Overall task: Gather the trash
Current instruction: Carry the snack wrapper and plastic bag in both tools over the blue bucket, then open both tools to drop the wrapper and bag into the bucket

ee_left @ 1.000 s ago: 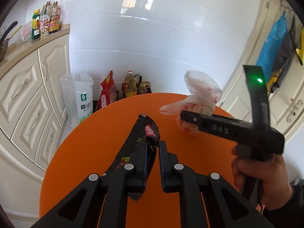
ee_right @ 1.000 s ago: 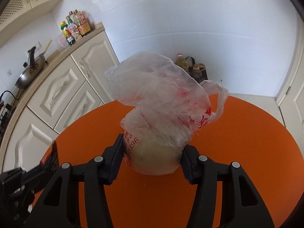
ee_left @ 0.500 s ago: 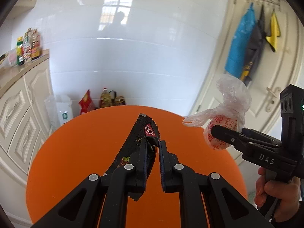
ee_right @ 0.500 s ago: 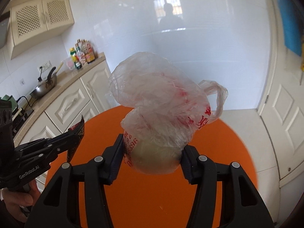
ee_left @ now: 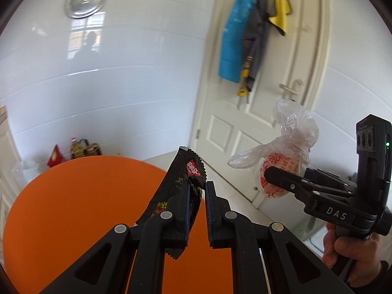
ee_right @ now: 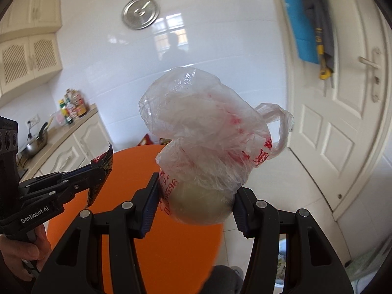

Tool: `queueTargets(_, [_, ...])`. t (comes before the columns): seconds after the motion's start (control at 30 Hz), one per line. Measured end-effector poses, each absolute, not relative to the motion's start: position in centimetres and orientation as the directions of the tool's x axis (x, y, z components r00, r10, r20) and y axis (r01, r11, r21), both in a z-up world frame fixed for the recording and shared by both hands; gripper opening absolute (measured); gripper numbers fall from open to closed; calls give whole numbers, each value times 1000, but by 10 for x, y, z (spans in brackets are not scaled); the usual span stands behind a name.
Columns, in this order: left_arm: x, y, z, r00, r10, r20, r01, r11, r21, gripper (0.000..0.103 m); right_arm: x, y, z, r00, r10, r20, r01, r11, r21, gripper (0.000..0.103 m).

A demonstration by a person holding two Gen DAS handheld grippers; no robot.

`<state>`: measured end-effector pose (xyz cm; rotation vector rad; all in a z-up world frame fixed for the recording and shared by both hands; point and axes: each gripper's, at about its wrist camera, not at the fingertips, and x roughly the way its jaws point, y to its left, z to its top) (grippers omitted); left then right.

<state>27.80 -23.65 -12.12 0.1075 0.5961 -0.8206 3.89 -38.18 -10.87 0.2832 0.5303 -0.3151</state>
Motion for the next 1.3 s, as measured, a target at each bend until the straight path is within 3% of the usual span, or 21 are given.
queueTargets(0.47, [261,-392,-162,226,-713,-664,875,449,-184,7,-88,-521,-168,641,-421,-642,673,710,208,54])
queueTargets(1.03, [345,-540,-292,-89,-481,-872,825,455,-336,9,-89,-634,-320,420,-276,-864,795,572,203,55])
queueTargets(1.13, [358,-562,-308,-136,-444,-886,790,491,-367,12,-81,-647,-335,407,-251,-878,803,557,212,58])
queueTargets(1.2, [364,-566,-316,-154,-414,-897,776,511,-369,16,-80,-655,-345,402,-236,-885,809,544,223,69])
queueTargets(1.23, [370,-570,-312,-147,-407,-902,777,517,-360,23,-79,-657,-347,398,-235,-887,811,542,220,74])
queueTargets(1.3, [373,-574,-310,-135,-395,-909,778,526,-344,49,-77,-658,-347,398,-239,-886,815,536,221,93])
